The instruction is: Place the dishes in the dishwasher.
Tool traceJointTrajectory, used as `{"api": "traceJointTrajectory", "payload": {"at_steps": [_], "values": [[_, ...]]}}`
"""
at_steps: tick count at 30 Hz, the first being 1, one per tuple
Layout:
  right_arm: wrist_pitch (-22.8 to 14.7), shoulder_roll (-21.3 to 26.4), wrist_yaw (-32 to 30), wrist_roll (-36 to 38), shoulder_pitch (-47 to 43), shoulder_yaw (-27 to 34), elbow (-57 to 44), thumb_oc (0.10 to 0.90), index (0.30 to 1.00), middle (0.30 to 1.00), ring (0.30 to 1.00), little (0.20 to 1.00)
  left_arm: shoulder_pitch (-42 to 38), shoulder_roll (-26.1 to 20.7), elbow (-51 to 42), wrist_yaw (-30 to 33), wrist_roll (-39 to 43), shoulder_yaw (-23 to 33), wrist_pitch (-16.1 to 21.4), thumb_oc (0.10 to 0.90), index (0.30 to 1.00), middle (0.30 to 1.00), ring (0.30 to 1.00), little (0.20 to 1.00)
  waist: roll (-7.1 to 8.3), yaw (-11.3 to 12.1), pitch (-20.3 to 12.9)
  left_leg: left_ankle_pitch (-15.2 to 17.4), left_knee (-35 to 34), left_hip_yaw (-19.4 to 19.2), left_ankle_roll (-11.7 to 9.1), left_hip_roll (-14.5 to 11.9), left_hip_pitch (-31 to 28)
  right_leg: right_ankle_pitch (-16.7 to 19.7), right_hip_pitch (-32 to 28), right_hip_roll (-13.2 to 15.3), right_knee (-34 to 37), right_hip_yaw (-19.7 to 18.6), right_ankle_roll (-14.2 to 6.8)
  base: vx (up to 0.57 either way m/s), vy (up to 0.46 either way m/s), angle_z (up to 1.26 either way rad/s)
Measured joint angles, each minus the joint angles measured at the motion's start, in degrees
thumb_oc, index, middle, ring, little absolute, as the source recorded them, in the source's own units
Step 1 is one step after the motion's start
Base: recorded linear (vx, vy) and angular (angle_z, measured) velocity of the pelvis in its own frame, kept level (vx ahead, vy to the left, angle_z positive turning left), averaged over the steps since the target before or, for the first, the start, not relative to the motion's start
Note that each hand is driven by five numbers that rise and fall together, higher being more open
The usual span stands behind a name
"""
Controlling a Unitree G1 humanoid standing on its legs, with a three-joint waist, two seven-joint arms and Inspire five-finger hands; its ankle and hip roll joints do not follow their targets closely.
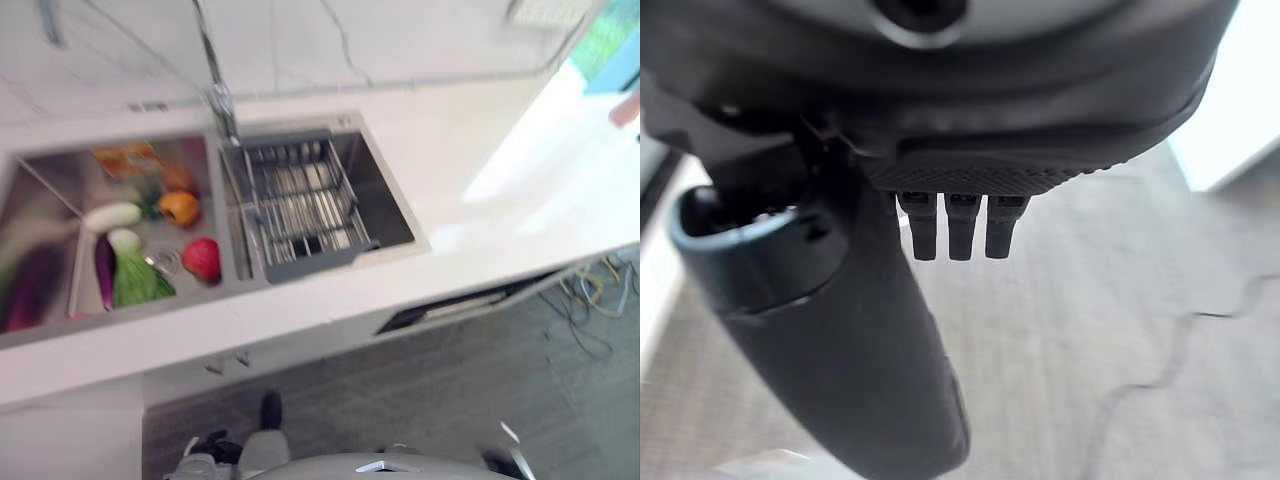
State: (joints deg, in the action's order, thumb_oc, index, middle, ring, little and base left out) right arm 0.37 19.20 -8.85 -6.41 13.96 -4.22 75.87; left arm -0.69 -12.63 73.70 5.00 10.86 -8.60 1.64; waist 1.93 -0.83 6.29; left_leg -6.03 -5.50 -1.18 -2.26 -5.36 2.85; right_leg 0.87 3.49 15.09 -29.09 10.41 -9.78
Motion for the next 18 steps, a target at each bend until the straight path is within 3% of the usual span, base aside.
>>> {"api": "traceJointTrajectory", "payload": {"at_steps": [1, 3, 4, 5, 6, 7, 8, 11, 12, 13, 14, 18], "values": [[1.06, -0.71, 0.66, 0.32, 0.97, -0.86, 0.27, 0.8, 0.9, 0.9, 0.9, 0.9, -0.74, -0.22, -0.13, -0.82, 0.48, -0.12, 0.64, 0.8, 0.9, 0.9, 0.9, 0.9, 0.0, -0.42, 0.08, -0.15, 0.01, 0.73, 0.39, 0.62, 0.0, -1.47, 2.7, 0.04, -3.32, -4.07, -1.59, 0.13, 0.023, 0.38], [0.83, -3.38, 1.36, 2.47, -0.08, -1.54, 1.14, 0.8, 0.9, 0.9, 0.9, 0.9, -2.36, -1.21, -0.99, -1.87, 2.19, -0.16, 0.94, 0.8, 0.9, 0.9, 0.9, 0.9, 1.13, -0.89, 0.1, -0.74, 0.01, 1.38, 1.5, 1.51, -0.35, -3.4, 6.74, -0.87, -1.23, -9.54, -2.13, 0.12, -0.072, 0.12], [0.57, -4.51, 1.53, 3.95, -0.97, -1.67, 1.54, 0.8, 0.9, 0.9, 0.9, 0.9, -2.85, -0.96, -0.72, -1.85, 2.56, -0.24, 0.62, 0.8, 0.9, 0.9, 0.9, 0.9, 0.87, -1.77, 0.12, -1.09, 0.04, 2.26, 1.55, 1.5, -0.33, -4.58, 6.54, -2.47, 3.72, -11.39, -1.12, 0.09, -0.137, 0.28], [0.59, -5.98, 2.24, 6.12, -1.95, -2.0, 1.56, 0.8, 0.9, 0.9, 0.9, 0.9, -3.71, -0.59, 0.1, -2.25, 2.75, -0.25, 0.64, 0.8, 0.9, 0.9, 0.9, 0.9, 0.43, -2.91, 0.13, -1.0, 0.01, 3.66, 1.26, 1.49, -0.08, -5.1, 3.99, -4.13, 13.32, -13.8, -0.75, 0.06, -0.158, 0.5], [0.6, -8.07, 3.26, 7.94, -3.63, -2.29, 1.96, 0.8, 0.9, 0.9, 0.9, 0.9, -4.95, -0.09, 1.0, -3.01, 3.14, -0.12, 0.69, 0.8, 0.9, 0.9, 0.9, 0.9, 0.39, -2.76, 0.34, -1.12, 0.0, 4.12, 0.83, 1.83, -0.03, -4.42, 1.91, -5.24, 24.63, -13.67, -1.14, 0.03, -0.157, 0.62], [0.54, -9.46, 3.83, 9.0, -4.79, -2.33, 2.64, 0.8, 0.9, 0.9, 0.9, 0.9, -5.42, 0.35, 1.53, -3.37, 3.17, -0.14, 0.7, 0.8, 0.9, 0.9, 0.9, 0.9, 0.62, -2.69, 0.18, -1.16, -0.03, 4.48, 0.59, 2.34, -0.1, -4.09, 0.64, -5.33, 28.49, -11.94, -1.52, 0.03, -0.18, 0.94], [0.27, -10.86, 4.26, 9.38, -6.2, -2.34, 2.45, 0.8, 0.9, 0.9, 0.9, 0.9, -5.36, 1.93, 0.19, -3.75, 3.18, -0.21, 0.97, 0.8, 0.9, 0.9, 0.9, 0.9, 0.08, -2.68, -0.13, -1.13, -0.05, 5.66, 0.52, 2.54, -0.41, -1.57, -0.52, -5.1, 28.0, -9.44, -0.07, 0.03, -0.131, 0.76], [0.27, -10.86, 4.26, 9.38, -6.2, -2.34, 2.45, 0.8, 0.9, 0.9, 0.9, 0.9, -5.36, 1.93, 0.19, -3.75, 3.18, -0.21, 0.97, 0.8, 0.9, 0.9, 0.9, 0.9, 0.08, -2.68, -0.13, -1.13, -0.05, 5.66, 0.52, 2.54, -0.41, -1.57, -0.52, -5.1, 28.0, -9.44, -0.07, 0.0, -0.051, 0.41], [-0.49, -7.87, 4.31, 8.74, -8.26, -2.69, 2.5, 0.8, 0.9, 0.9, 0.9, 0.9, -2.24, 4.21, -0.36, -4.38, 3.54, -0.17, 1.22, 0.8, 0.9, 0.9, 0.9, 0.9, -2.77, -1.7, -1.1, 1.01, 0.02, 4.28, -2.35, -0.85, -0.77, -0.86, -2.41, -7.53, 29.17, -6.45, 1.41, 0.02, -0.267, 0.81], [-0.51, -7.15, 4.29, 9.29, -7.9, -2.38, 2.21, 0.8, 0.9, 0.9, 0.9, 0.9, -2.16, 3.76, -0.36, -4.29, 4.43, 0.62, 0.81, 0.8, 0.9, 0.9, 0.9, 0.9, -2.95, -0.95, -1.28, 2.29, 0.3, 2.99, -3.76, -2.79, -0.59, -0.71, -3.25, -9.08, 30.54, -5.53, 2.86, 0.0, -0.315, 0.73], [-0.51, -6.66, 4.31, 9.39, -8.19, -2.42, 2.3, 0.8, 0.9, 0.9, 0.9, 0.9, -1.69, 4.17, -0.04, -4.18, 4.24, 0.67, 0.8, 0.8, 0.9, 0.9, 0.9, 0.9, -3.84, -0.39, -1.98, 2.48, 0.3, 2.64, -3.49, -3.97, -0.5, 0.34, -4.37, -10.39, 31.8, -5.21, 3.82, 0.0, -0.277, 0.1], [-0.59, -6.14, 5.08, 11.12, -7.03, -2.61, 2.84, 0.8, 0.9, 0.9, 0.9, 0.9, -0.79, 3.38, 1.38, -4.65, 2.14, 0.1, 0.85, 0.8, 0.9, 0.9, 0.9, 0.9, -3.48, -1.07, -4.71, 2.32, 0.08, 1.34, -3.92, -7.03, -1.81, 0.79, -7.02, -13.16, 34.53, -3.14, 6.27, -0.01, -0.116, 0.11]]}}
